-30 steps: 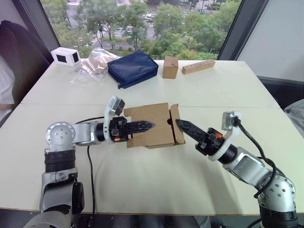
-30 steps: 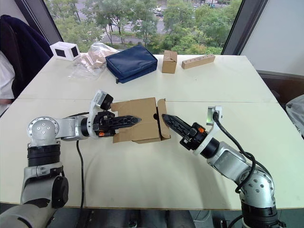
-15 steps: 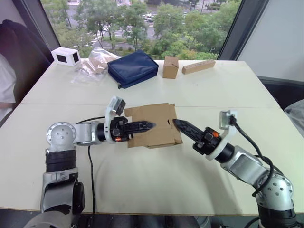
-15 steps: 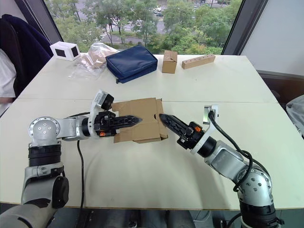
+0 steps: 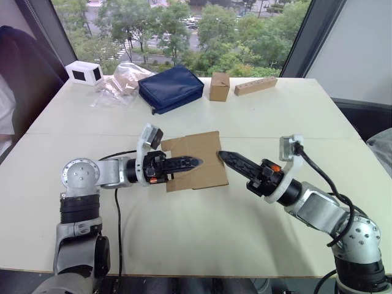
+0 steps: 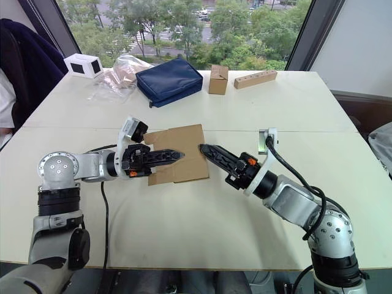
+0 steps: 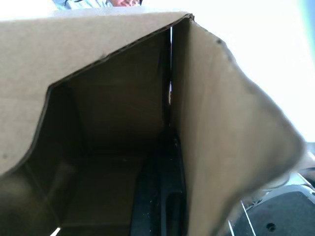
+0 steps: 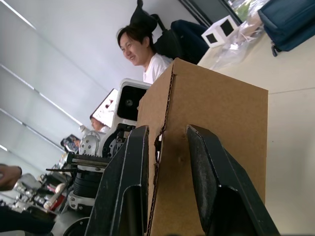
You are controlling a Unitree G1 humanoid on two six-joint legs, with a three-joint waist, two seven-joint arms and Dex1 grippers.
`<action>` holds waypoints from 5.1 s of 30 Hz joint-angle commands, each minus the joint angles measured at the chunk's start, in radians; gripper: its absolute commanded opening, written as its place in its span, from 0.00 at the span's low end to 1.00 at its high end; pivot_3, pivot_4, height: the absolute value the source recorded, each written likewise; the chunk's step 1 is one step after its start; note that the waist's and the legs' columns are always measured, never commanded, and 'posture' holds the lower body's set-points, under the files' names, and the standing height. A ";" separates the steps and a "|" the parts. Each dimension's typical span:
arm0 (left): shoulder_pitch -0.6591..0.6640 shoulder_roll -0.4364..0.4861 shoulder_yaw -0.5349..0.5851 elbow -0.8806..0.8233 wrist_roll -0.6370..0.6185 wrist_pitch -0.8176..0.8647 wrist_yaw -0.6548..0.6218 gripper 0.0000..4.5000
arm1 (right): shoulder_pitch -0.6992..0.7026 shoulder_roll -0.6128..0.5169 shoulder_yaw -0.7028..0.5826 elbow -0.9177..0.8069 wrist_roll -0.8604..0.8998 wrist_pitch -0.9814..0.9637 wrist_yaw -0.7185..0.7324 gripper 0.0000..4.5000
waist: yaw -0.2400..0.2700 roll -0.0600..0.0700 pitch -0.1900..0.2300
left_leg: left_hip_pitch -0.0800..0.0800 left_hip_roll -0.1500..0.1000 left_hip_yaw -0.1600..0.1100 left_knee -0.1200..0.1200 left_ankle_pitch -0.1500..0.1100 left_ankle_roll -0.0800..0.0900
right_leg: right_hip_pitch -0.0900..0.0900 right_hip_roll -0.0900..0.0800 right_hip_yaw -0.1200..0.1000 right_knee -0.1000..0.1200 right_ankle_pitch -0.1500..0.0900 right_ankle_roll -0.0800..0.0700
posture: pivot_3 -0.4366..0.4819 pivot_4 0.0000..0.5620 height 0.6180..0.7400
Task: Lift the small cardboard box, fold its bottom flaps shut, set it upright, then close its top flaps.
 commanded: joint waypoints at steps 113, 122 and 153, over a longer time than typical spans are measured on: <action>-0.417 0.277 -0.426 0.398 0.854 -0.846 -0.645 0.02 | 0.011 -0.260 0.062 -0.028 -0.872 -0.063 0.324 0.00 | 0.002 0.002 0.001 | -0.019 0.003 0.001 0.013 -0.003 0.006 | -0.016 0.010 0.004 0.004 0.002 0.003 | 0.48 0.27 1.00; -0.062 0.203 -0.410 0.286 0.917 -0.967 -0.463 0.02 | -0.037 -0.216 0.180 0.046 -0.983 -0.017 0.380 0.00 | 0.009 0.002 0.000 | -0.019 0.003 0.001 0.015 -0.003 0.005 | -0.015 0.008 0.003 0.005 0.002 0.003 | 0.48 0.27 1.00; -0.001 0.184 -0.448 0.111 0.858 -0.752 -0.536 0.02 | -0.073 -0.108 0.136 0.054 -0.950 0.120 0.533 0.00 | 0.022 0.002 0.000 | -0.018 0.003 0.002 0.015 -0.003 0.006 | -0.015 0.010 0.003 0.006 0.002 0.004 | 0.48 0.27 1.00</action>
